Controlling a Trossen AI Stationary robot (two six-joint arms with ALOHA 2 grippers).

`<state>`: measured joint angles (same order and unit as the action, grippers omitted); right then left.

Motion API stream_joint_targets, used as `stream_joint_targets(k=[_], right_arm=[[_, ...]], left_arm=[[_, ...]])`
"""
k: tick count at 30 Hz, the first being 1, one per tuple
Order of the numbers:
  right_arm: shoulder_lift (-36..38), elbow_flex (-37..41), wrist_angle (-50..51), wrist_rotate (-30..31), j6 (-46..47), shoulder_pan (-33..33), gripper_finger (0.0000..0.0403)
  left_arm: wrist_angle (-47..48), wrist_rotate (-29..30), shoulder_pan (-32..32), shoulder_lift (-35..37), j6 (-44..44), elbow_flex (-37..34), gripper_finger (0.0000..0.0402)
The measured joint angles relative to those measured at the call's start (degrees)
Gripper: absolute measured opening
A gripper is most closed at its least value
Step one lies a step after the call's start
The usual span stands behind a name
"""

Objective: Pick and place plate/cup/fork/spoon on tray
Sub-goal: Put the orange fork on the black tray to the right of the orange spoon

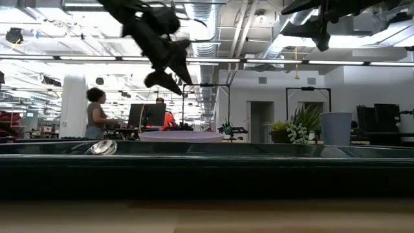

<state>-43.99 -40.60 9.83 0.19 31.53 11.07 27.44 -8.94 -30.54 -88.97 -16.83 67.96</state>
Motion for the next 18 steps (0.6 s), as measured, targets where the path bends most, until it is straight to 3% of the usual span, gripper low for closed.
stream_joint_targets(k=[3,7,18], right_arm=[[-0.73,0.00,0.01,0.02,0.02,-0.04,0.0260],[-1.49,0.00,0.24,0.05,0.13,-0.04,0.0260],[-1.81,0.00,-0.08,0.65,0.07,0.21,0.0260]], left_arm=[[5.83,4.03,-0.09,-7.65,8.58,8.09,0.0237],[7.79,5.14,-0.02,-14.81,15.24,14.57,0.0233],[7.73,8.03,-1.88,-23.39,21.48,15.20,0.0222]])
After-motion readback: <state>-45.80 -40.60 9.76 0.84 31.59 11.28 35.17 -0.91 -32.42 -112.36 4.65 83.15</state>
